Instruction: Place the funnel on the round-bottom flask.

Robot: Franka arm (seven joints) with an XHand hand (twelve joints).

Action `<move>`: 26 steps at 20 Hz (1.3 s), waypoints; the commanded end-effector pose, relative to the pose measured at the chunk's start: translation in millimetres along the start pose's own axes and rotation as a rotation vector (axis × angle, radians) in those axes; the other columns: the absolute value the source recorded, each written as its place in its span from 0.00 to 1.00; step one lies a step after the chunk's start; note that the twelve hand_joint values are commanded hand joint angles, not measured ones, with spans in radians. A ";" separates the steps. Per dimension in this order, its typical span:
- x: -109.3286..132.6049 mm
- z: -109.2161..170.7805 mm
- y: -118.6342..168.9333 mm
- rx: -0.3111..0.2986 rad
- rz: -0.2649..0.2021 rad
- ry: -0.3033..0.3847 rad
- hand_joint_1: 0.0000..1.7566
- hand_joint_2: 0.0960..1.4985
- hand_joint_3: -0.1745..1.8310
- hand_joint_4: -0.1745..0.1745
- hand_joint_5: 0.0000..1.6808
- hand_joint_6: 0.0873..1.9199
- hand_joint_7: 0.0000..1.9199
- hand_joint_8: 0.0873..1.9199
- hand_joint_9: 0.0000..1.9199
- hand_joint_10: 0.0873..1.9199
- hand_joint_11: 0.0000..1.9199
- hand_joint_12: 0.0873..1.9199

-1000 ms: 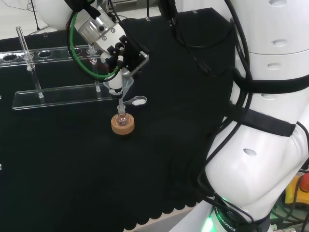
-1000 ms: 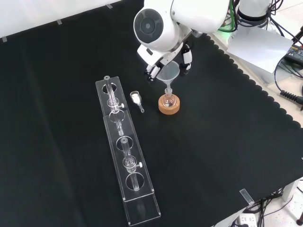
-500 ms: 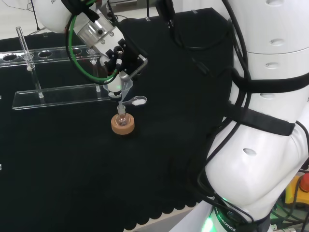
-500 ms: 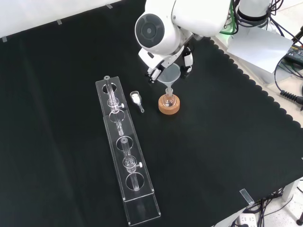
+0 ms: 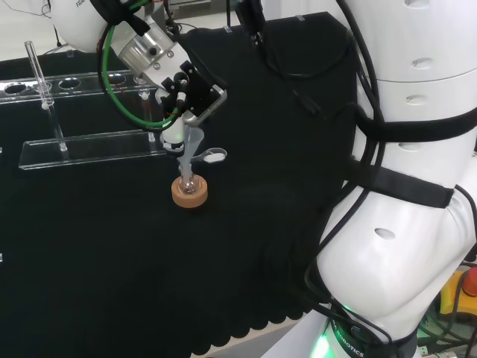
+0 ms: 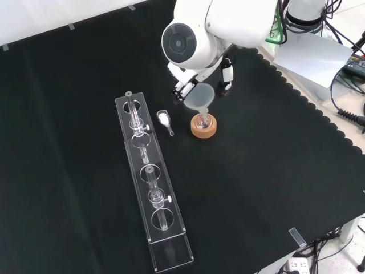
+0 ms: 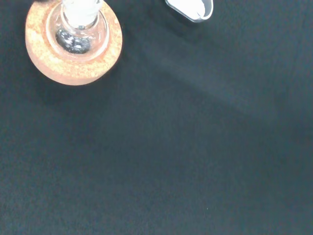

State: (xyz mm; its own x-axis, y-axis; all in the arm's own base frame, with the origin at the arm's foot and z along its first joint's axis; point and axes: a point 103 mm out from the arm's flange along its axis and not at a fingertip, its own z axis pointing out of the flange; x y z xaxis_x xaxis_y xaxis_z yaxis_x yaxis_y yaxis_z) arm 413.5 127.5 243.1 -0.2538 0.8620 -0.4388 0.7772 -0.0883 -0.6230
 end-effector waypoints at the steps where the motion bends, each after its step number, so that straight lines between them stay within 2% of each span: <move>1: -4.8 4.5 -5.5 0.009 0.014 -0.005 0.30 0.35 0.33 0.38 0.14 0.00 0.09 0.30 0.47 0.00 0.34 0.63; 4: -7.5 5.8 -9.1 -0.006 0.012 0.012 0.29 0.35 0.32 0.39 0.14 0.00 0.08 0.30 0.47 0.00 0.34 0.63; 8: -17.1 8.7 -17.5 -0.104 0.017 0.054 0.28 0.35 0.31 0.39 0.14 0.00 0.08 0.30 0.46 0.00 0.34 0.64; 13: -38.2 10.4 -26.7 -0.169 0.021 0.147 0.28 0.36 0.30 0.38 0.16 0.00 0.12 0.32 0.46 0.00 0.33 0.64; 23: -80.4 23.4 -32.8 -0.272 0.034 0.256 0.30 0.39 0.29 0.39 0.20 0.00 0.17 0.31 0.48 0.00 0.33 0.65; 26: -89.0 29.3 -31.4 -0.320 0.030 0.292 0.31 0.40 0.29 0.38 0.22 0.00 0.20 0.30 0.49 0.00 0.34 0.64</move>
State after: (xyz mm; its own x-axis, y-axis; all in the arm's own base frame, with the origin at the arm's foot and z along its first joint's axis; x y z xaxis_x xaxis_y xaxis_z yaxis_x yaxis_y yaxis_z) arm 394.0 61.0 283.1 -0.1176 0.9508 -0.2867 0.9089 -0.0132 -0.4167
